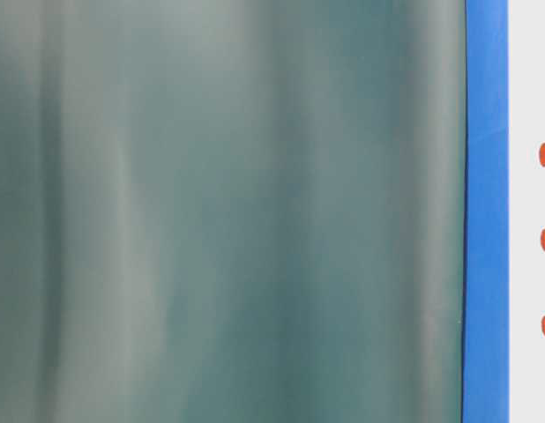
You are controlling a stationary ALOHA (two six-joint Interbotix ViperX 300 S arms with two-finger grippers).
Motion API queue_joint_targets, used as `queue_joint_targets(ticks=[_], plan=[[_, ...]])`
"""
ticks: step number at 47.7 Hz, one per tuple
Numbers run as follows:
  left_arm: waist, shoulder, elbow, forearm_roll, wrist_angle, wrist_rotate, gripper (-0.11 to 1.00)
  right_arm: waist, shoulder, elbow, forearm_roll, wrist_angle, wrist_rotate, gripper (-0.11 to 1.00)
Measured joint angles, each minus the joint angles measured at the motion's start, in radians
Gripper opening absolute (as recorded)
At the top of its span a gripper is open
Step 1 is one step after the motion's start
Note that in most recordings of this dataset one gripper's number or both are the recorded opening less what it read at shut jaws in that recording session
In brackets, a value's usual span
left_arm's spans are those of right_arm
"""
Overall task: Touch the tip of the soldering iron to the tip of the solder at the mark.
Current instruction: 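Grasp the yellow solder wire with left gripper, red soldering iron with right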
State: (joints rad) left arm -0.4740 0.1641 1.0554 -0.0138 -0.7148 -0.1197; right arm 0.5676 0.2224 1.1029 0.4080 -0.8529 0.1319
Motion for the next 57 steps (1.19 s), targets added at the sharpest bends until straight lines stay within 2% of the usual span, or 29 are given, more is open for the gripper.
queue_joint_targets(ticks=[4, 7, 10, 16, 20, 26, 42, 49, 57], plan=[[0.000, 0.002, -0.005, 0.000, 0.008, 0.002, 0.66, 0.000, 0.003, -0.002, 0.000, -0.002, -0.002, 0.73], [0.002, 0.002, -0.008, 0.002, 0.020, 0.005, 0.57, 0.000, 0.006, -0.002, -0.006, -0.003, -0.002, 0.64], [0.002, 0.002, -0.015, 0.000, 0.037, 0.005, 0.46, 0.002, 0.012, -0.002, -0.018, -0.002, -0.008, 0.50], [0.005, 0.006, -0.037, 0.000, 0.097, 0.009, 0.17, 0.002, 0.035, -0.005, -0.054, -0.005, -0.011, 0.19], [0.005, 0.009, -0.054, 0.000, 0.143, 0.009, 0.02, 0.002, 0.038, -0.008, -0.081, -0.008, -0.011, 0.06], [0.005, 0.012, -0.074, 0.000, 0.196, 0.011, 0.02, 0.000, 0.040, -0.014, -0.110, -0.009, -0.009, 0.06], [0.011, -0.015, -0.086, 0.000, 0.242, 0.000, 0.02, -0.002, -0.006, -0.018, -0.117, 0.032, -0.006, 0.06], [0.011, -0.087, -0.094, 0.000, 0.330, -0.002, 0.02, -0.011, -0.129, -0.021, -0.118, 0.186, -0.008, 0.06], [0.017, -0.212, -0.121, 0.000, 0.500, -0.002, 0.02, -0.066, -0.324, -0.054, -0.118, 0.466, -0.028, 0.06]])
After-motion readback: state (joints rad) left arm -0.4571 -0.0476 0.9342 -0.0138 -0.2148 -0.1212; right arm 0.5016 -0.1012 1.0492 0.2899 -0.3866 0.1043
